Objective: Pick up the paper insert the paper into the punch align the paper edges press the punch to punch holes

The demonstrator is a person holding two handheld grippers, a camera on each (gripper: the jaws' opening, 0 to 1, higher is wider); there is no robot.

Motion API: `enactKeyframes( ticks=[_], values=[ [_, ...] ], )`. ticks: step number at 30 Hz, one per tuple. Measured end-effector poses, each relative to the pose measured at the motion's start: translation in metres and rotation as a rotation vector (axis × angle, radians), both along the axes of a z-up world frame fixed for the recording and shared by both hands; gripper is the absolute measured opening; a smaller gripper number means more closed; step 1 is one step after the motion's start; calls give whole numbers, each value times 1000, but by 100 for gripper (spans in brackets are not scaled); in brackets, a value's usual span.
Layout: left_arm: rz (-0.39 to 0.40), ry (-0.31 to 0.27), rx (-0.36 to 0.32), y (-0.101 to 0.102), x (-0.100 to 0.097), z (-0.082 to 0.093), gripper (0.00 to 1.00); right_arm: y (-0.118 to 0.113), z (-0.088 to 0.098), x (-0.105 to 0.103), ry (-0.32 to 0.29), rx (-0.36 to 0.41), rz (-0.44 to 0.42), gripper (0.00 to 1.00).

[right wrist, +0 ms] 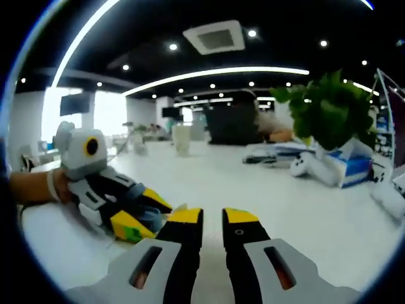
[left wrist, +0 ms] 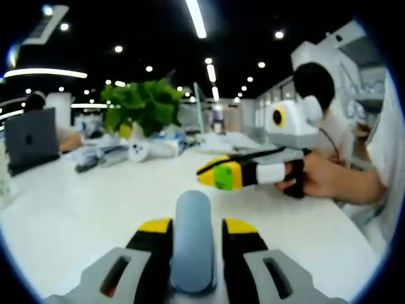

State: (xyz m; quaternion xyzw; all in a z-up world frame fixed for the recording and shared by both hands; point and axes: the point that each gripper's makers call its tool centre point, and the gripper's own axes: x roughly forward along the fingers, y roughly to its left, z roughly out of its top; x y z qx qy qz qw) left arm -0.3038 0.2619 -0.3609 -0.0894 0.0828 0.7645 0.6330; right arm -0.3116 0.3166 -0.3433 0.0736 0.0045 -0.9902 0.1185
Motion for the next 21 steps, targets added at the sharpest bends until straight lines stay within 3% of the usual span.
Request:
enactKeyframes(
  ticks=[4, 9, 14, 21],
  values=[
    [-12, -52, 47, 1, 4, 8, 46, 1, 1, 0, 2, -3, -3, 18],
    [12, -69, 79, -2, 0, 15, 53, 4, 1, 0, 1, -29, -16, 19],
    [-4, -76, 104, -2, 7, 20, 53, 2, 3, 2, 15, -4, -11, 19],
    [32, -112, 195, -8, -7, 45, 52, 1, 5, 3, 20, 9, -8, 19]
  ],
)
